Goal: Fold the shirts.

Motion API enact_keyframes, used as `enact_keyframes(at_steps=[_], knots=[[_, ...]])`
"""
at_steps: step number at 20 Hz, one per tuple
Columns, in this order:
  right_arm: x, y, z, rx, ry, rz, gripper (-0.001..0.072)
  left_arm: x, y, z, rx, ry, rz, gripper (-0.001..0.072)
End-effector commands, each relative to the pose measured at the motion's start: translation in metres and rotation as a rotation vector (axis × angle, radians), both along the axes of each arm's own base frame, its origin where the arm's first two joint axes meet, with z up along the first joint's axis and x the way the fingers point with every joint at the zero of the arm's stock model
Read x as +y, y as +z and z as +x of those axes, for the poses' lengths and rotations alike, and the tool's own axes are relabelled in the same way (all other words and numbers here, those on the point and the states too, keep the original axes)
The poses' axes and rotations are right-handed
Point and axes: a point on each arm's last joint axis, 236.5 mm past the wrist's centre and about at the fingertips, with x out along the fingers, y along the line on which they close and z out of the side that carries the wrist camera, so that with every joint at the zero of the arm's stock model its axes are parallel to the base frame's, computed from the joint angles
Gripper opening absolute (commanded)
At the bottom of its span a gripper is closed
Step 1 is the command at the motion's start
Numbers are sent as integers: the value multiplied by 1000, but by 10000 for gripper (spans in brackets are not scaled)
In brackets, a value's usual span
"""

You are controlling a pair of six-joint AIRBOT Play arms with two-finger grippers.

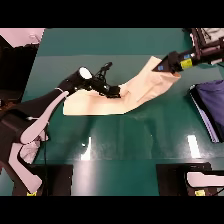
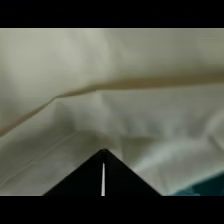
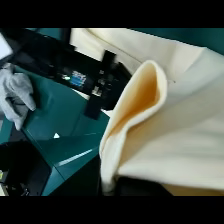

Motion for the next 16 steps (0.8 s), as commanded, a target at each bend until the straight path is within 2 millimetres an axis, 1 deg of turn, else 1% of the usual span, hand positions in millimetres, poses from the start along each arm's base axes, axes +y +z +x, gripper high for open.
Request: enact_keyframes(at_steps=[1,3,4,6,9,11,13,15,16], knots=[[48,32,-11,-44,86,11,16,-6,-26,-1,28,-9,41,23],[66,38,-12,-60,127,13,16,-1,-31,-1,18,-22,70,23],[72,37,-13,-59,143,-3,16,1,-31,-1,23,-24,71,24],[77,26,-13,-56,167,-72,16,5,-26,-2,40,-36,67,24],[91,15,-13,-64,191,-106,16,24,-10,1,62,-64,64,23],[102,7,-15,-55,198,-100,16,43,11,13,36,-45,52,23],[115,1,-17,-60,207,-93,16,70,39,26,-27,-27,56,23],[131,-3,-16,-84,214,-78,16,109,70,37,-88,6,83,24],[141,-7,-16,-86,222,-71,16,133,86,41,-125,18,99,24]])
